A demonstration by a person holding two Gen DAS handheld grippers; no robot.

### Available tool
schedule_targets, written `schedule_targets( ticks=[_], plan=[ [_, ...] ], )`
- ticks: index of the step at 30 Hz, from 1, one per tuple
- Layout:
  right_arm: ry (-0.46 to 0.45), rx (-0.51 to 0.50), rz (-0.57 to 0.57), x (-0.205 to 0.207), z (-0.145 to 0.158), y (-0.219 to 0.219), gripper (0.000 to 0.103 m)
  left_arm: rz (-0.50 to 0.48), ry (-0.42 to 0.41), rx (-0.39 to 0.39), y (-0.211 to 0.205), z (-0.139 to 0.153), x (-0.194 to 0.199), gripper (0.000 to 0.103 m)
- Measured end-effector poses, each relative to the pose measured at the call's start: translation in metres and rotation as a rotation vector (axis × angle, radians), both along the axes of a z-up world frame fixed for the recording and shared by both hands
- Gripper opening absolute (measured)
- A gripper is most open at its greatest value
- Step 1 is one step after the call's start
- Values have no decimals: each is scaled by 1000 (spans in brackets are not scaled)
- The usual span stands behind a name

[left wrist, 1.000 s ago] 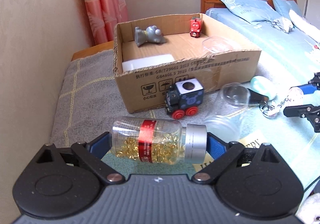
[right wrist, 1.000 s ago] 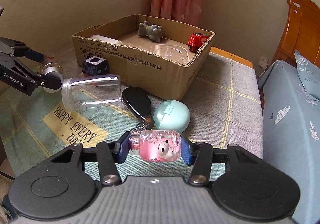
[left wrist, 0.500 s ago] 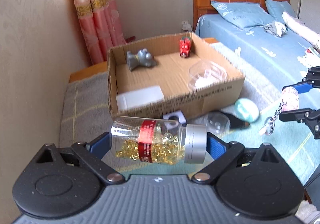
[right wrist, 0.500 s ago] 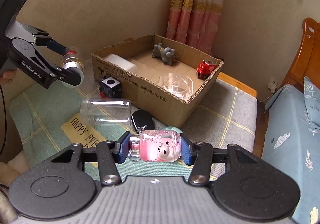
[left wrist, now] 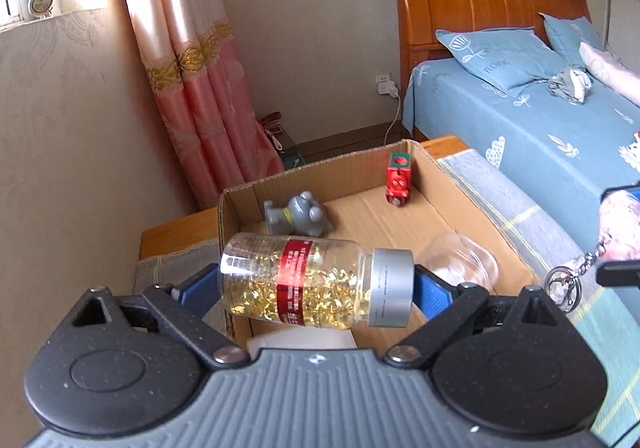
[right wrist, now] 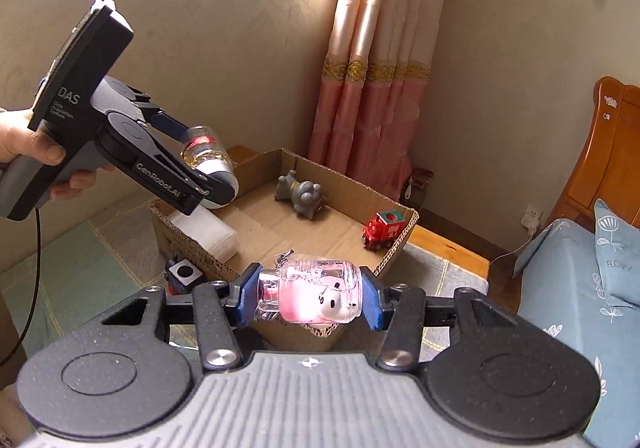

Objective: Organize rigid objects
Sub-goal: 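Carry both bottles into the cardboard box and open both tools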

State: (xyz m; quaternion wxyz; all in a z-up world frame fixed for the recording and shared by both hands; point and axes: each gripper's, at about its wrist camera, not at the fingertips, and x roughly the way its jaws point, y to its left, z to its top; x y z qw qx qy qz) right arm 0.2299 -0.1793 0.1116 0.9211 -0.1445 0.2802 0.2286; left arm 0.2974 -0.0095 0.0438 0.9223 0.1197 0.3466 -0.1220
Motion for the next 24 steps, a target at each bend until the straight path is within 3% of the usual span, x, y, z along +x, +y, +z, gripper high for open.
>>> schedule_targets(
  ticks=[7,10,14,24],
  plan=[
    [-4,-9,0,25,10,13,56,102,-23,29,1,-19,35,98],
    [5,2,4,35,11,17,56,130,-4,-4,8,-24,37,98],
    [16,0,6,51,11,24,56,116,-23,-29,15,-19,15,99],
    [57,13,-25,106,14,47,56,118,20,-92,32,-19,-38,100]
  ],
)
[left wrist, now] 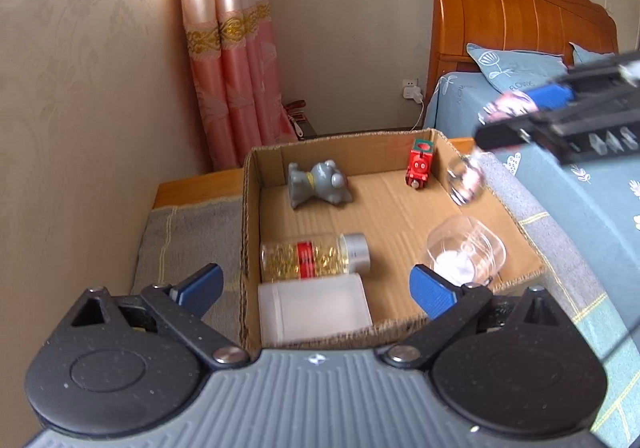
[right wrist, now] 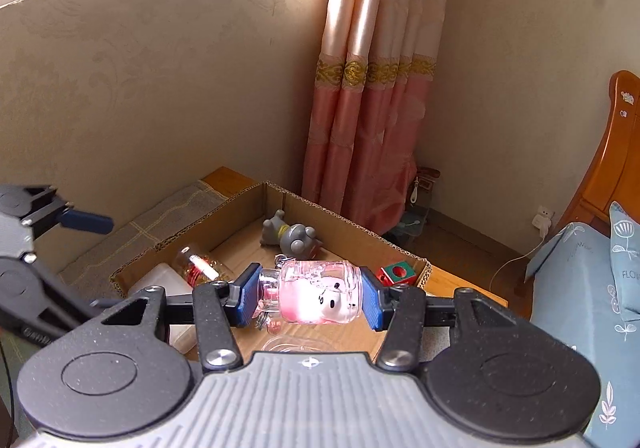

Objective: Organize rigid objects
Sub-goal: 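Carry both bottles into the cardboard box and open both tools, then move the right tool to the mint-green case while the left tool approaches the clear jar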

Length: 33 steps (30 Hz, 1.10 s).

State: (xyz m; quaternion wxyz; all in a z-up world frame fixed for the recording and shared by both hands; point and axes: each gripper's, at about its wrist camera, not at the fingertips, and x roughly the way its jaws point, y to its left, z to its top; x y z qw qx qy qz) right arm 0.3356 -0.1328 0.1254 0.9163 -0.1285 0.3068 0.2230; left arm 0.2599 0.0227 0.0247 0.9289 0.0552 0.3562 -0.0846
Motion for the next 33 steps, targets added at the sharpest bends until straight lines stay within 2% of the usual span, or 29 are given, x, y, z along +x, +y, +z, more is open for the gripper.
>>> schedule_targets(
  ticks=[3,8,17,21,26,28,29,30,33],
  plan=[
    [11,-1,-29,17,-1,6,56,64,31,5,4,-9,-9,100],
    [36,5,-79,40,-5,9,56,97,61,-59,14,-19,-23,100],
    [118,-20,-124,64,-16,10,56,171,113,-43,15,-28,-38,100],
    [142,-43,-127,68,-24,16,56,171,141,-31,12,-32,-42,100],
    [176,-70,-129,76,-33,21,56,142,137,-28,6,-30,-47,100],
    [165,-62,-139,76,-32,21,71,137,138,-21,3,-29,-47,100],
    [159,-52,-146,76,-30,20,89,134,137,-18,2,-29,-48,100],
    [146,-38,-152,74,-27,18,101,131,137,-14,1,-29,-48,100],
    [134,-1,-138,69,-19,13,103,123,137,-15,-1,-28,-50,100]
  ],
)
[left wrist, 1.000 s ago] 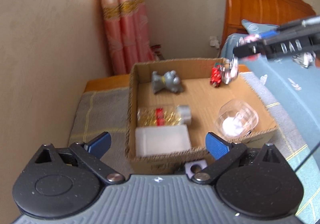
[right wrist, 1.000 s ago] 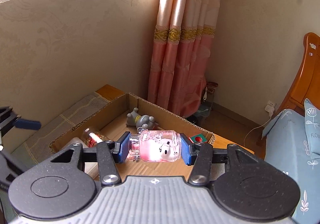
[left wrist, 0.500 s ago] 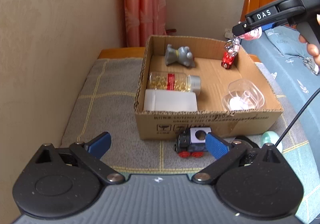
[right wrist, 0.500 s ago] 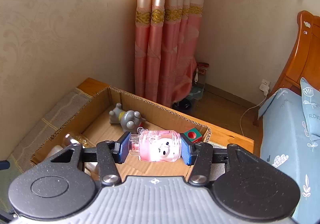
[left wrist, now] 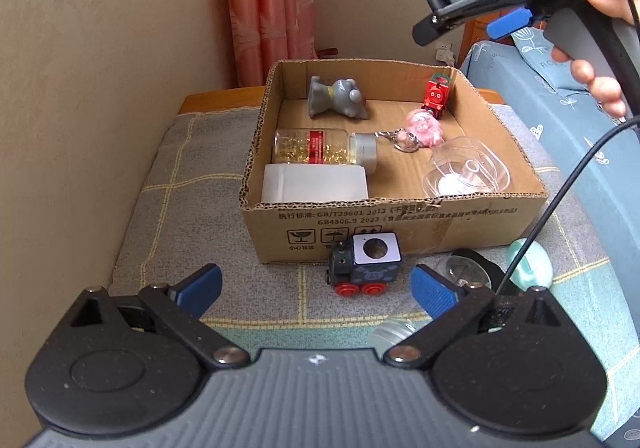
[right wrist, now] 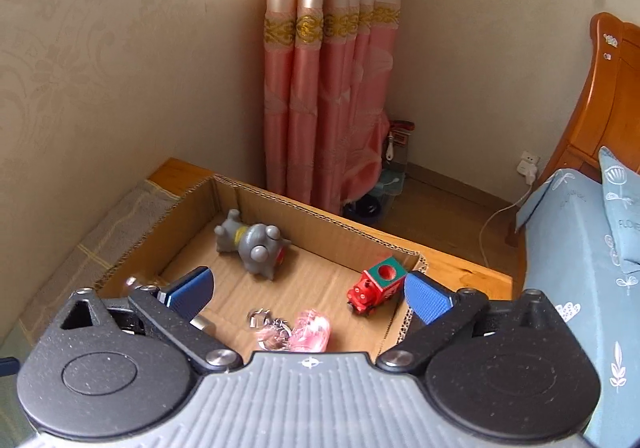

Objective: Organize rigid objects
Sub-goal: 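Move the right tool to the mint-green case while the left tool approaches the clear jar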

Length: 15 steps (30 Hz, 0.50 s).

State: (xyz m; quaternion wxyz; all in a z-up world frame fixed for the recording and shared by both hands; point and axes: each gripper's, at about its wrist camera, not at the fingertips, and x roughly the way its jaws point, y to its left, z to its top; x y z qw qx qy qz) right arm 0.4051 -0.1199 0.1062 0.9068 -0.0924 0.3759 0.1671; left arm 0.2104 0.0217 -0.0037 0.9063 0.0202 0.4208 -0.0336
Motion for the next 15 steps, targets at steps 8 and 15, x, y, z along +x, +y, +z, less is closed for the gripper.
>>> schedule_targets(
  ticks=[8,15],
  plan=[
    [-16,-35,24,-24,2,2,103,-12,-8,-3,-4,3,-3,100],
    [-1,-12,14,-47,-3,-4,103,-20,-11,-4,-6,5,-7,100]
  ],
)
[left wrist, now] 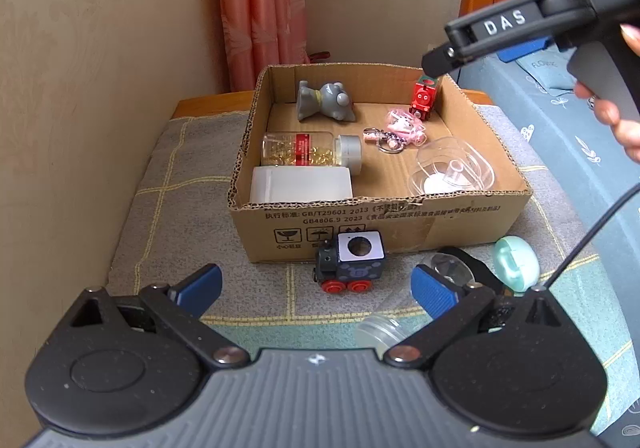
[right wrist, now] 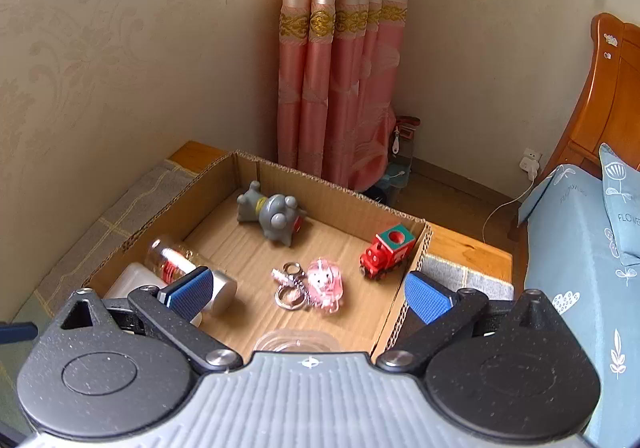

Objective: Organize rigid objects
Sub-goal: 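Move the right tool to the mint-green case while the left tool approaches the clear jar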

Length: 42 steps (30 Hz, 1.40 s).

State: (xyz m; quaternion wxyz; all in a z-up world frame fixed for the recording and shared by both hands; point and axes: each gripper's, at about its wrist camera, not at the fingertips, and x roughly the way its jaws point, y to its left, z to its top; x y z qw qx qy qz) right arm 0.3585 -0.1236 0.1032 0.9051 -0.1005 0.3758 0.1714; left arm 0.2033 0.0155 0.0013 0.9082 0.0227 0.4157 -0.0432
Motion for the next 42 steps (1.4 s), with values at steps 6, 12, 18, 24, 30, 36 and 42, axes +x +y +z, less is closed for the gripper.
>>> schedule_targets(
  ticks=[6,12,18,24,30,36,42],
  plan=[
    [25,-11,-16,-25,-7,-5,103,-5,-3,-1,-1,1,-3,100],
    [31,-41,-68,-57,-18,-15,103,-32,-7,0,-4,-1,-6,100],
    [63,-9,-180,-94,-49,-35,103,-124,0,-1,-12,-11,-11,100],
    [63,60,-275,-128,-79,-54,103,-214,38,16,-26,-36,-9,100],
    [42,103,-296,-140,-90,-68,103,-232,87,11,-26,-58,-7,100],
    [56,99,-296,-137,-102,-75,103,-128,110,27,0,-70,-6,100],
    [63,89,-291,-126,-117,-70,103,-55,111,43,25,-73,-5,100]
  ],
)
